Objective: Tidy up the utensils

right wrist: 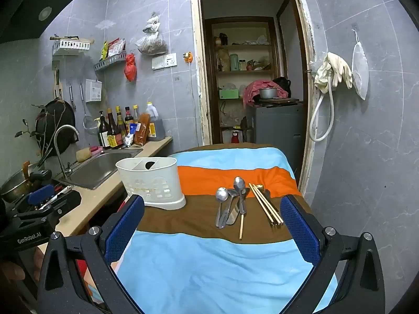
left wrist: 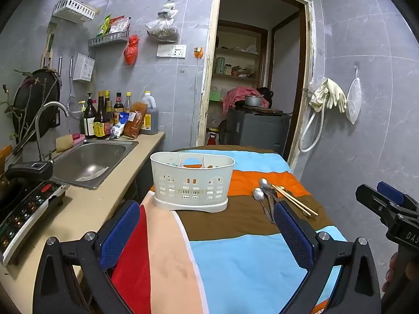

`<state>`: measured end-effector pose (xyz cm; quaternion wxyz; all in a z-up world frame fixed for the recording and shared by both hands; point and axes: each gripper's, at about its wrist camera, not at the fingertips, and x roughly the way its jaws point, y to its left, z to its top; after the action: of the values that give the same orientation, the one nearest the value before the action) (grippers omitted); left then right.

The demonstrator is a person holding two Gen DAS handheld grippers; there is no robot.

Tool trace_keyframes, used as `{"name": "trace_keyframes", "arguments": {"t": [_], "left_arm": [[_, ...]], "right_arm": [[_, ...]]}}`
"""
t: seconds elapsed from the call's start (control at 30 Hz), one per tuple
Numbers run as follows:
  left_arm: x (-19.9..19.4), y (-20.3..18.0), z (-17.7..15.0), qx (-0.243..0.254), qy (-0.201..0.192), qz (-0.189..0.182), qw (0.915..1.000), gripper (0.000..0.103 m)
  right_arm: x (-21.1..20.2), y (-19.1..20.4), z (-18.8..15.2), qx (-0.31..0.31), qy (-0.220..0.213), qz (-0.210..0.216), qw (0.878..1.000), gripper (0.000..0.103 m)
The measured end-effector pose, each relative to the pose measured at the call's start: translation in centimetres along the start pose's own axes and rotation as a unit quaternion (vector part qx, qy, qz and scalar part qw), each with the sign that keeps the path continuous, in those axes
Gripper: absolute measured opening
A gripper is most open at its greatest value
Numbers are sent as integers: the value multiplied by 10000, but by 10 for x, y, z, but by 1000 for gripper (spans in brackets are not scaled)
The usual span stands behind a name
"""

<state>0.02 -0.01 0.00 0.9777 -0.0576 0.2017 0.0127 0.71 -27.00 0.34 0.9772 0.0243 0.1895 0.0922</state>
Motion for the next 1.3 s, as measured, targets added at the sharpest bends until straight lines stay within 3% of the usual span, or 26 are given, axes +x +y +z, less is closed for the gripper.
{"name": "trace_keyframes", "arguments": {"t": [1.3], "left_arm": [[2,4,-4,6,51,32,10000,102]], "right_arm": [[8,3,-5,5,153,16,9999,102]]}}
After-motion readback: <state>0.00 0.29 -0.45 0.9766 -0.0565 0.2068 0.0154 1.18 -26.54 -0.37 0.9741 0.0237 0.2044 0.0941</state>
